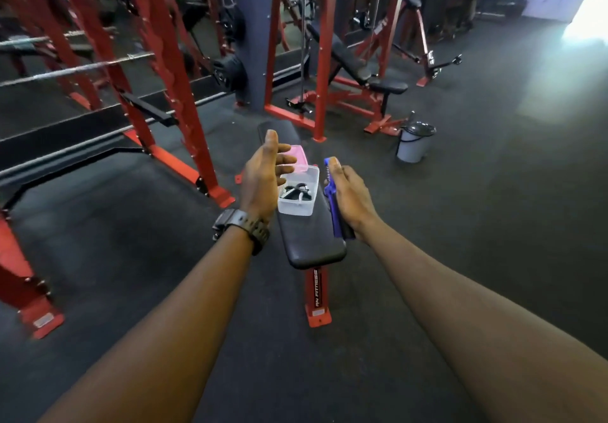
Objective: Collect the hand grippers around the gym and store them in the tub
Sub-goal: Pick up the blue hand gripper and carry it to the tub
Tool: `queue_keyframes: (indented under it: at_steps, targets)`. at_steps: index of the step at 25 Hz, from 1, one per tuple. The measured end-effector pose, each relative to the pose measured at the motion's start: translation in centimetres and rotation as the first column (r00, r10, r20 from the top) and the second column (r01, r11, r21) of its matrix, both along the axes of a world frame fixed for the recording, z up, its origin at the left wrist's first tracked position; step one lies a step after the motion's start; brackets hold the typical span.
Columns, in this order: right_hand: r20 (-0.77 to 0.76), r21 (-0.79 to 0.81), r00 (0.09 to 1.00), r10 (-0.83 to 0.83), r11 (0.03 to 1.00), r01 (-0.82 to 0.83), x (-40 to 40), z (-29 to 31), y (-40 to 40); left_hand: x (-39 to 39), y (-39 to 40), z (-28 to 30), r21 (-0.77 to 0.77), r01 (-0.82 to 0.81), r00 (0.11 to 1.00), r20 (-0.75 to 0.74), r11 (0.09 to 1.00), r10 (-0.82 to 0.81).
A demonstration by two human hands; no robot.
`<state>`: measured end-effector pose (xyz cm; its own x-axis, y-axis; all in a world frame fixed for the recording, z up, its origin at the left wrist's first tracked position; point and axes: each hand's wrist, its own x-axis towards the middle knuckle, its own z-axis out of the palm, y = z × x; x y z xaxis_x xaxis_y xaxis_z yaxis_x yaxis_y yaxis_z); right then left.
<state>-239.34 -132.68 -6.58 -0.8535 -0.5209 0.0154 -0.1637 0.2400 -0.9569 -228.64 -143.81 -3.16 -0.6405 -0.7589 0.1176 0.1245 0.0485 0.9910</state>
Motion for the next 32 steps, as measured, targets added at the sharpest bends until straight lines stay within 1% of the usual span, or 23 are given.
queue_keyframes:
  at_steps: [4,8,12,15,17,19,20,22,24,27,30,32]
  targets:
    - [0.045,0.021,0.999,0.005,1.0,-0.006,-7.6,-3.4,-7.2,-7.6,-7.2,-2.6,0.018,0.001,1.0,0.026,1.0,-0.001]
    - [0.117,0.045,0.993,0.015,0.999,-0.021,-17.0,-8.1,-14.8,-16.7,-14.1,-6.4,0.082,-0.019,0.997,0.074,0.996,0.013]
    - [0.148,0.143,0.989,0.03,0.988,-0.051,-24.5,-11.6,-21.7,-23.7,-20.6,-9.8,0.102,-0.052,0.986,0.164,0.993,0.034]
    - [0.165,0.22,0.985,0.041,0.972,-0.077,-28.7,-14.2,-26.3,-28.2,-25.3,-12.4,0.125,-0.054,0.981,0.191,0.991,0.029]
    - [0.166,0.288,0.986,0.009,0.956,-0.058,-31.5,-17.3,-29.6,-31.5,-28.8,-15.0,0.154,-0.036,0.977,0.212,0.987,0.003]
    - [0.132,0.358,0.99,-0.052,0.934,0.001,-34.1,-21.0,-33.1,-34.8,-32.5,-18.6,0.163,-0.003,0.97,0.241,0.987,-0.037]
    - [0.099,0.408,0.992,-0.076,0.913,0.029,-35.2,-23.0,-34.5,-36.1,-34.1,-20.5,0.161,0.018,0.964,0.261,0.987,-0.06]
    - [0.027,0.546,0.998,-0.061,0.837,0.037,-37.0,-27.2,-37.4,-38.5,-37.0,-24.8,0.162,0.043,0.948,0.304,0.986,-0.091]
    - [-0.029,0.683,1.0,0.011,0.731,0.012,-38.4,-32.3,-40.3,-40.5,-39.8,-29.6,0.175,0.043,0.929,0.355,0.984,-0.104]
    - [-0.085,0.823,0.99,0.111,0.569,0.006,-39.7,-39.0,-43.5,-42.7,-42.6,-35.2,0.209,0.059,0.908,0.394,0.976,-0.139]
    - [-0.11,0.898,0.975,0.195,0.439,0.014,-40.0,-42.8,-45.2,-44.2,-43.8,-37.7,0.209,0.082,0.908,0.388,0.975,-0.159]
    - [-0.103,0.915,0.969,0.224,0.403,0.004,-40.2,-43.6,-45.4,-44.9,-44.2,-38.3,0.213,0.102,0.905,0.387,0.972,-0.18]
